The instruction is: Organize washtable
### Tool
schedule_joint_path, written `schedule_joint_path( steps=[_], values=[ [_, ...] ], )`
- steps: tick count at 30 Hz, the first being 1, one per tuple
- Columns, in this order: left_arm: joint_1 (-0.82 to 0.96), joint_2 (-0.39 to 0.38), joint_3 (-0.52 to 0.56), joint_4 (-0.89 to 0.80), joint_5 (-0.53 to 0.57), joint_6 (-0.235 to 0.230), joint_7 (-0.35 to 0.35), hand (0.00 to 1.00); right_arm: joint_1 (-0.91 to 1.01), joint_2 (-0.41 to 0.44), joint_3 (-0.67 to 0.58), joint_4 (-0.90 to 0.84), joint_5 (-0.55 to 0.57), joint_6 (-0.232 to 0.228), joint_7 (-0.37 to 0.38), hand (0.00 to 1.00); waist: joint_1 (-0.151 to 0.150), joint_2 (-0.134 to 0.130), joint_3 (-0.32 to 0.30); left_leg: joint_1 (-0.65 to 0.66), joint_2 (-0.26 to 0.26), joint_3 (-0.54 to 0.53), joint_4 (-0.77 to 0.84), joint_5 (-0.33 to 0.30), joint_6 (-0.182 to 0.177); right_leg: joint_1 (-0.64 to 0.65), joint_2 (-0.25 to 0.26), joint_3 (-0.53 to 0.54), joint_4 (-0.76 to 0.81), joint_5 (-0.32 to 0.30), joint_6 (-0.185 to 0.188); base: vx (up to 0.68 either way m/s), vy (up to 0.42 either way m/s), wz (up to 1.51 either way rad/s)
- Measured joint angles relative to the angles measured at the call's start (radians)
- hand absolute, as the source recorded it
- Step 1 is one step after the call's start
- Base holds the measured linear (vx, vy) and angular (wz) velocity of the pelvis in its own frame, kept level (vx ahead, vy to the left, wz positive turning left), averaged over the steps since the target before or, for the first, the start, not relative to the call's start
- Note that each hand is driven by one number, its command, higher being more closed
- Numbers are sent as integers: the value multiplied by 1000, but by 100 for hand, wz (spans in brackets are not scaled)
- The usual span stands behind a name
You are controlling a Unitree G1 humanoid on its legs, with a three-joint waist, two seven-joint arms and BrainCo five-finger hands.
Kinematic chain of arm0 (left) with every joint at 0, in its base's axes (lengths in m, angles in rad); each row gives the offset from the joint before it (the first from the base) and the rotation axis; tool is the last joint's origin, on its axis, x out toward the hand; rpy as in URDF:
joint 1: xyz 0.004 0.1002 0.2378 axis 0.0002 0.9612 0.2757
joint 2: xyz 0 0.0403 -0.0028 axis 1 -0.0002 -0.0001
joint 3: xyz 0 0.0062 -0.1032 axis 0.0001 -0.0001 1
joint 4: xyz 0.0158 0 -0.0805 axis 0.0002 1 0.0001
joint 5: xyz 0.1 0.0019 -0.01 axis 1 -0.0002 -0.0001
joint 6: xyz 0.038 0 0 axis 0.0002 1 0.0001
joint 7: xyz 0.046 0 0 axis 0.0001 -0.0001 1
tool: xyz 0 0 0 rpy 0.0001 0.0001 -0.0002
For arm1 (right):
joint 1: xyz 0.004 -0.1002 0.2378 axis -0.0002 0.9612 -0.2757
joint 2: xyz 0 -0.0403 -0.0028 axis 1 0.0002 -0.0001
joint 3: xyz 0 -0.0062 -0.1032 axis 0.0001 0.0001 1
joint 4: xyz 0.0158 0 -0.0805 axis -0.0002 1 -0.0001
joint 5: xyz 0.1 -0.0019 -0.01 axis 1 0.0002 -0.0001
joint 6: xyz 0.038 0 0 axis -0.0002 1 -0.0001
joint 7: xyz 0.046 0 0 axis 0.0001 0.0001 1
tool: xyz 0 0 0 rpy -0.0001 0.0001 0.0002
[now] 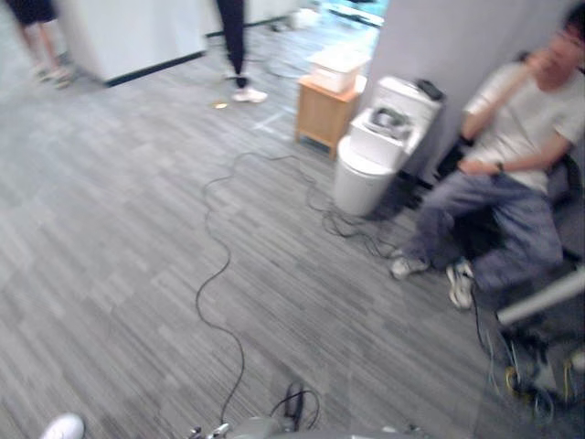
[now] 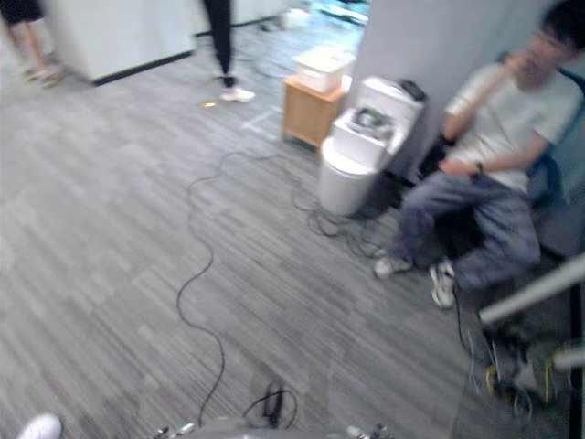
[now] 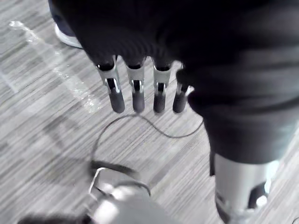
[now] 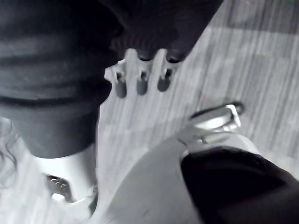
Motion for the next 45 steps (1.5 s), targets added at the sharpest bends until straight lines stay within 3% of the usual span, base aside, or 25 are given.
schedule_joint_path(
  steps=[1, 2, 4, 7, 12, 15, 17, 18, 19, 20, 21, 23, 24, 25, 26, 27, 28, 29, 30, 32, 34, 36, 37, 39, 45],
  values=[
    [-13, -23, 15, 34, 1, 8, 15, 0, -14, -43, -7, 38, 1, 5, 16, 0, 19, 37, 2, 31, 32, -58, -16, -105, -14, 75, 36, -25, -55, 7, 24, 30, 47, 25],
    [-11, -29, 10, 42, 1, 7, 15, 0, -14, -51, 9, 55, 1, 8, 14, 0, 23, 43, 0, 56, 28, -74, -51, -95, -29, 99, 42, -27, -87, 38, -6, 55, 124, 53],
    [1, -64, 30, 64, -7, 4, 6, 0, -7, -39, 34, 74, -8, 1, 4, 0, 32, 37, -22, 117, 25, -136, -189, 6, -25, 153, 57, -88, -186, 175, -20, 57, 82, 62],
    [3, -68, 41, 83, -37, 8, -6, 0, -14, -39, 48, 80, -10, 2, 1, 0, 30, 35, -24, 160, 41, -185, -316, 99, -40, 151, 63, -125, -183, 234, -35, 17, 38, 59],
    [3, -65, 40, 92, -47, 8, -5, 0, -13, -41, 49, 91, -5, -6, 0, 0, 42, 30, -26, 246, 43, -266, -501, 227, -55, 169, 61, -172, -165, 239, -34, -23, -18, 46],
    [-22, -64, 40, 95, -59, 7, -4, 0, -19, -44, 51, 97, -2, -7, 1, 0, 42, 31, -21, 238, 53, -312, -611, 242, -60, 164, 62, -255, -190, 239, -34, -83, -53, 88],
    [-28, -68, 40, 98, -77, 7, -3, 0, -26, -52, 51, 102, 2, -7, -1, 0, 36, 41, -10, 202, 78, -217, -644, 221, -29, 160, 60, -320, -205, 239, -34, -165, -13, 105],
    [-29, -67, 42, 97, -84, 7, -3, 0, -29, -49, 51, 110, 2, -9, -2, 0, 23, 22, -5, 168, 93, -77, -613, 198, 2, 157, 46, -372, -231, 245, -45, -169, 23, 86],
    [-41, -56, 49, 97, -86, 7, -4, 0, -32, -44, 50, 112, 2, -11, -3, 0, 20, 15, 2, 126, 108, 21, -528, 184, 14, 164, 29, -387, -243, 240, -52, -213, 48, 81],
    [-39, -64, 61, 97, -90, 8, -3, 0, -40, -53, 46, 107, 2, -16, -3, 0, 26, 18, 22, 49, 159, 211, -310, 156, 34, 161, 15, -427, -255, 231, -46, -207, 73, 34],
    [-25, -81, 69, 97, -105, 7, -1, 0, -47, -65, 40, 97, 3, -19, -3, 0, 25, 44, 36, 21, 235, 335, -106, 97, 34, 159, 0, -471, -244, 227, -37, -207, 70, 11],
    [-13, -96, 67, 96, -123, 7, 13, 0, -23, -77, 19, 53, 8, -24, -1, 0, 19, 94, 36, 44, 377, 461, 93, -14, 33, 151, -4, -509, -214, 227, -33, -221, 268, 23],
    [-14, -96, 62, 96, -124, 5, 13, 0, -4, -76, 1, 33, 18, -24, -3, 0, 15, 114, 32, 73, 459, 515, 136, -78, 8, 147, -6, -535, -190, 225, -16, -174, 392, 59],
    [-22, -100, 58, 92, -124, 2, 12, 0, 3, -78, -7, 27, 27, -24, -3, 0, 13, 131, 28, 75, 491, 534, 129, -108, -19, 143, -5, -550, -174, 219, 0, -65, 395, 99],
    [-31, -107, 29, 78, -113, -1, 10, 0, -1, -81, -33, 33, 39, -21, -5, 0, 4, 144, 21, 81, 426, 509, -5, -156, -80, 122, -9, -562, -144, 198, 45, -30, 330, 125],
    [-30, -75, 17, 78, -115, -7, -3, 0, -11, -44, -49, 44, 42, -5, -7, 0, -7, 81, 13, 97, 325, 483, -116, -85, -70, 105, -44, -545, -160, 192, 50, -30, 328, 178],
    [-28, -59, 20, 84, -114, -7, -7, 0, -2, 0, -52, 54, 42, -2, -5, 0, -29, 31, -15, 134, 274, 526, -230, -61, -60, 103, -59, -562, -221, 194, 9, -24, 229, 144],
    [-20, -63, 21, 84, -113, -7, -9, 0, 1, -1, -66, 42, 43, -5, 7, 0, -23, 43, -19, 134, 305, 538, -200, -66, -44, 101, -50, -575, -231, 207, -7, -44, 221, 133],
    [-4, -82, 21, 90, -113, -3, -7, 0, -5, -35, -70, 33, 43, -8, 7, 0, -25, 80, -12, 150, 300, 503, -229, -44, -13, 109, -37, -586, -235, 224, 18, -44, 215, 83],
    [2, -84, 16, 82, -112, -1, -8, 0, -12, -37, -69, 39, 41, 1, -4, 0, -10, 82, -15, 200, 239, 502, -324, -2, 11, 107, -39, -583, -245, 264, 26, -79, 146, 67],
    [3, -84, -37, 83, -108, -1, -8, 0, -14, -46, -69, 30, 42, 0, 1, 0, -14, 108, -25, 209, 186, 460, -379, 26, 39, 91, -34, -592, -220, 310, 18, -114, 79, 55],
    [-1, -88, -69, 83, -108, -3, -9, 0, -27, -59, -69, 30, 43, 1, 0, 0, -13, 133, -29, 221, 174, 444, -429, 57, 49, 35, -41, -459, -151, 317, 5, -48, 145, 29],
    [1, -84, -84, 84, -108, -8, -9, 0, -29, -59, -70, 30, 45, -1, 0, 0, -19, 137, -28, 232, 167, 434, -470, 85, 48, 8, -33, -351, -121, 303, -4, -37, 122, 28],
    [3, -80, -86, 85, -106, -9, -9, 0, -36, -57, -70, 31, 49, -1, -3, 0, -25, 131, -29, 249, 160, 424, -519, 120, 48, 1, -23, -298, -119, 300, 0, -43, 29, 22],
    [2, -69, -79, 90, -104, -16, -8, 0, -41, -38, -69, 41, 53, 2, -4, 0, -27, 90, -42, 304, 98, 401, -727, 247, 29, 13, -12, -301, -249, 291, 23, -107, -90, 6]
  ],
)
